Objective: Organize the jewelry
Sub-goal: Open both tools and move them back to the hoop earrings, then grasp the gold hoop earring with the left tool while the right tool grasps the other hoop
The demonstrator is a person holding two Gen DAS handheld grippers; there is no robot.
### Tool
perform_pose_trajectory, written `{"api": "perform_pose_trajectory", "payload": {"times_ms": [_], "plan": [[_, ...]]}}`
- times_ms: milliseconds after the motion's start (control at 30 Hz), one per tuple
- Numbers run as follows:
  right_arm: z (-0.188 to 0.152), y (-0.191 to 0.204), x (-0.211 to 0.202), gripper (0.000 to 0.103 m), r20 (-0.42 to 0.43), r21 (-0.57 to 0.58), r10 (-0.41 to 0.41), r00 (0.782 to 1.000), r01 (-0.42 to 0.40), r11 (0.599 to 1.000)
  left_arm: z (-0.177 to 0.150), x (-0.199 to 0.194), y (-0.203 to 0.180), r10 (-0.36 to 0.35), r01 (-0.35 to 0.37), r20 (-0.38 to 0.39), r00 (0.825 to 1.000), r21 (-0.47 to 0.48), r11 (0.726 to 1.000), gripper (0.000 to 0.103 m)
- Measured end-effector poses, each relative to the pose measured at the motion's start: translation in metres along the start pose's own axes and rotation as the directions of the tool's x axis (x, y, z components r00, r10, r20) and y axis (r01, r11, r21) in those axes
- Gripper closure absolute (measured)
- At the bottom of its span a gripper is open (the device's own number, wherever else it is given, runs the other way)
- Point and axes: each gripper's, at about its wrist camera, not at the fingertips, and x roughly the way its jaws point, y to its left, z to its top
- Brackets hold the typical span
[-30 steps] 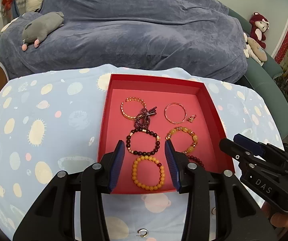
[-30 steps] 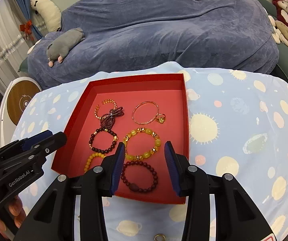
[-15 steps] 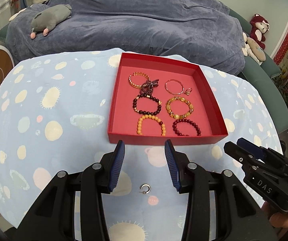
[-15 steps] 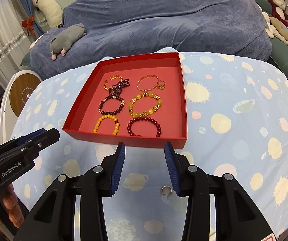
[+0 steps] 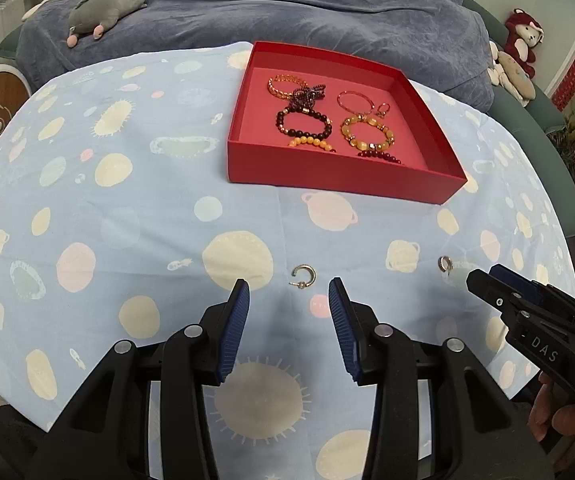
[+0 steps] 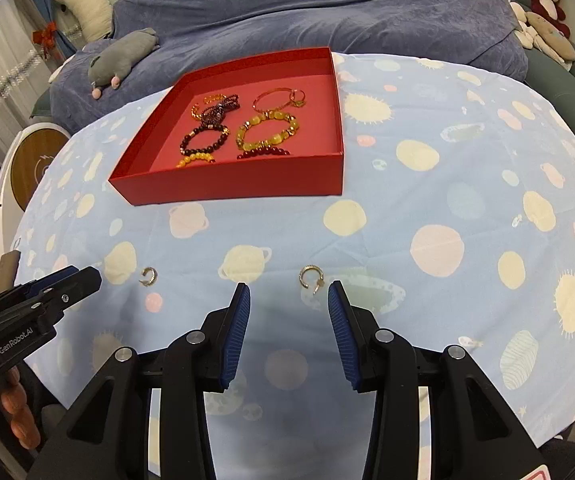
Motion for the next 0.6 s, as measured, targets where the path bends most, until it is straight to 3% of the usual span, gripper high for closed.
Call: {"api": "perform_pose_trajectory", "payload": {"times_ms": [600], "plan": [[0.005, -0.001, 0.039, 0.065, -0.038, -0.030, -0.021, 0.999, 0.020, 0.999, -0.008, 0.035, -0.001, -0.016, 0.015, -0.056, 0.998, -0.018, 1.000, 0.063]]}}
